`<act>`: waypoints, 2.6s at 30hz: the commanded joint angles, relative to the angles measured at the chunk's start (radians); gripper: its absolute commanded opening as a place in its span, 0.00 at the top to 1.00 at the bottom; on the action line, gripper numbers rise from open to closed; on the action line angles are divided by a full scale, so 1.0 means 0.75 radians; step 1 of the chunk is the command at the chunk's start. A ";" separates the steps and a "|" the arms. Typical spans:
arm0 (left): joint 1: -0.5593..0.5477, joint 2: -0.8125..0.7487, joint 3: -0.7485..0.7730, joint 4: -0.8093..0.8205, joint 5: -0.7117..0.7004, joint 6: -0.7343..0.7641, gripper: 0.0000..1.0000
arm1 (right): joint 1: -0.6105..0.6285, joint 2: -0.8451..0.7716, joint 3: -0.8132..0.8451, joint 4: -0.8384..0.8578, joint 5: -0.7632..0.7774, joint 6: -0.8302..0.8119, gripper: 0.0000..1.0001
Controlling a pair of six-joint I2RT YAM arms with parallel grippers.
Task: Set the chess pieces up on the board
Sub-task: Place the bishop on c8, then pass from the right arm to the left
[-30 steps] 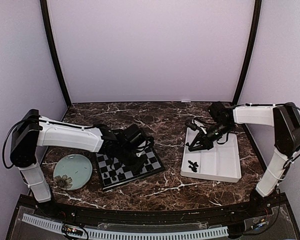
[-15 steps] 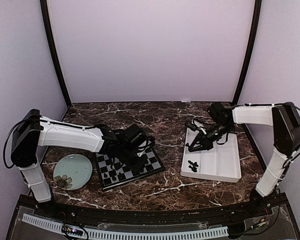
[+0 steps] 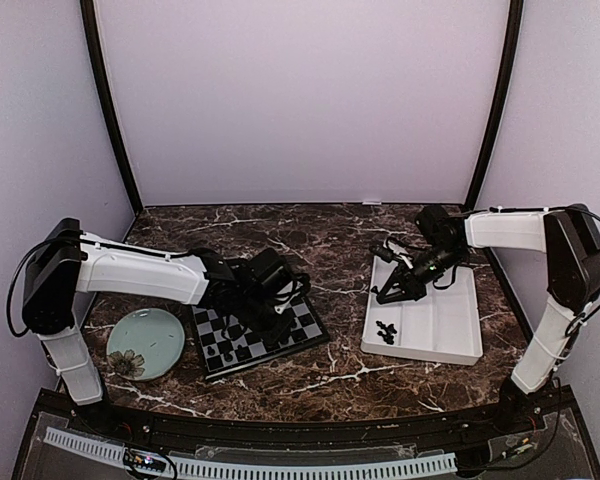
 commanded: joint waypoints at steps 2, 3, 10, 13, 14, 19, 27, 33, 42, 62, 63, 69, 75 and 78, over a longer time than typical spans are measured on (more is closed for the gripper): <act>0.000 -0.037 0.026 -0.037 0.006 -0.001 0.81 | 0.000 0.009 0.023 -0.009 -0.015 -0.002 1.00; 0.000 -0.046 0.027 -0.039 0.005 -0.003 0.81 | 0.001 0.009 0.025 -0.010 -0.015 -0.002 1.00; 0.000 -0.171 0.089 -0.116 -0.051 -0.011 0.77 | 0.004 -0.008 0.035 -0.027 -0.008 -0.011 1.00; 0.000 -0.283 0.118 -0.098 -0.099 -0.004 0.74 | 0.020 -0.030 0.064 -0.053 0.035 -0.035 1.00; 0.001 -0.322 0.125 -0.087 -0.102 -0.006 0.73 | 0.031 -0.037 0.076 -0.066 0.061 -0.046 1.00; 0.056 -0.356 0.154 0.028 0.082 -0.118 0.72 | 0.138 -0.070 0.172 -0.139 0.241 -0.112 1.00; 0.204 -0.305 0.146 0.320 0.515 -0.359 0.71 | 0.303 -0.070 0.383 -0.208 0.424 -0.149 1.00; 0.264 -0.251 0.104 0.480 0.667 -0.473 0.69 | 0.381 -0.025 0.472 -0.200 0.457 -0.103 1.00; 0.273 -0.210 0.095 0.407 0.662 -0.439 0.67 | 0.406 0.014 0.494 -0.184 0.452 -0.077 1.00; 0.274 -0.151 -0.014 0.646 0.853 -0.538 0.61 | 0.476 0.049 0.529 -0.179 0.496 -0.056 1.00; 0.274 -0.144 -0.006 0.651 0.851 -0.543 0.61 | 0.480 0.047 0.533 -0.180 0.497 -0.057 1.00; 0.275 -0.075 0.035 0.693 0.882 -0.568 0.61 | 0.507 0.044 0.545 -0.191 0.505 -0.066 1.00; 0.275 -0.049 0.039 0.754 0.917 -0.582 0.61 | 0.531 0.044 0.553 -0.225 0.514 -0.099 1.00; 0.275 -0.033 0.044 0.766 0.928 -0.588 0.61 | 0.540 0.049 0.558 -0.233 0.525 -0.103 1.00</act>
